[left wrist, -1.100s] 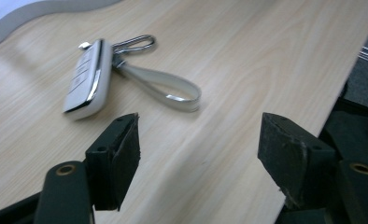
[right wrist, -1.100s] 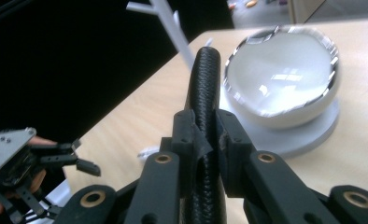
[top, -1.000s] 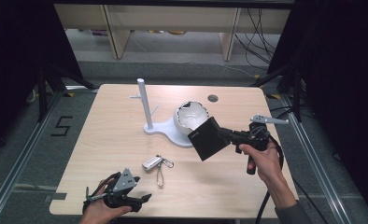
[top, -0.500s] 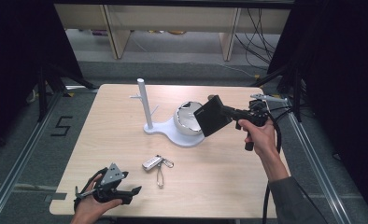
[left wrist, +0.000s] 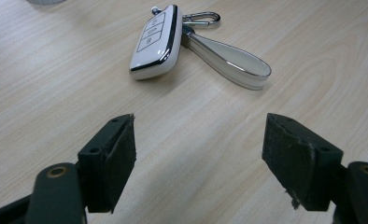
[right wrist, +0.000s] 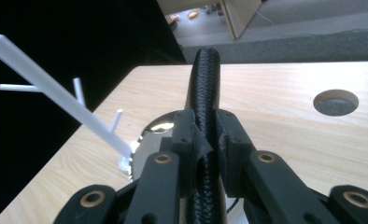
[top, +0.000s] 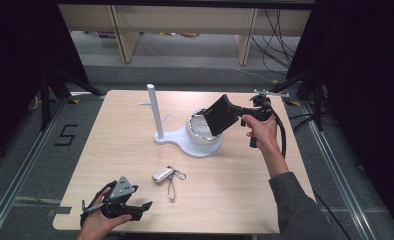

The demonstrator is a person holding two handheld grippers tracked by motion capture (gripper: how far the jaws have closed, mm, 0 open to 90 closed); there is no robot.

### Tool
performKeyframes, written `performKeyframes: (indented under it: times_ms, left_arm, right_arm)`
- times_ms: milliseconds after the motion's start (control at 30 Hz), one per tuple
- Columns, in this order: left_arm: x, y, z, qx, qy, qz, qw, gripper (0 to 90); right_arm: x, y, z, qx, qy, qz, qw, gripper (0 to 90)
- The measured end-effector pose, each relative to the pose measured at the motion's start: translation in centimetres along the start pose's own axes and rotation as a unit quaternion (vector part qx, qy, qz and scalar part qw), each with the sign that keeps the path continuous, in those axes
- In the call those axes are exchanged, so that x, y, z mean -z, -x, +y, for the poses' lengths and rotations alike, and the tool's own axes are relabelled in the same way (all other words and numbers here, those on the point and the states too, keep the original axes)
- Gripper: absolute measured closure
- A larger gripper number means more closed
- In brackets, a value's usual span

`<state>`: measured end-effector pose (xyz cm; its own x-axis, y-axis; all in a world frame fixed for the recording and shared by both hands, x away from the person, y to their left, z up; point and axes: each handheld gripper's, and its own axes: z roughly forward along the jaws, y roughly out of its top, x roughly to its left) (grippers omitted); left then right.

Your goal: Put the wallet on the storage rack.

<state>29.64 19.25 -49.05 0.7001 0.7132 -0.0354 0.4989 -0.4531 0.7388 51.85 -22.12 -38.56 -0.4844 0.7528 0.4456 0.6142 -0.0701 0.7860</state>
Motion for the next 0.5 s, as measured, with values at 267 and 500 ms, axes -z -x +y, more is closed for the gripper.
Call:
performKeyframes:
  times_ms: [267,500]
  left_arm:
    - [0.0,0.0,-0.1,-0.007,-0.007,-0.007,0.9999,25.2]
    - [-0.4,0.3,-0.3,0.0,-0.008,-0.01,0.9999,25.0]
  right_arm:
    - [-3.2,0.6,-0.9,-0.019,-0.019,-0.001,0.9997,79.5]
    - [-4.4,0.9,-1.4,-0.025,-0.023,0.004,0.9994,79.3]
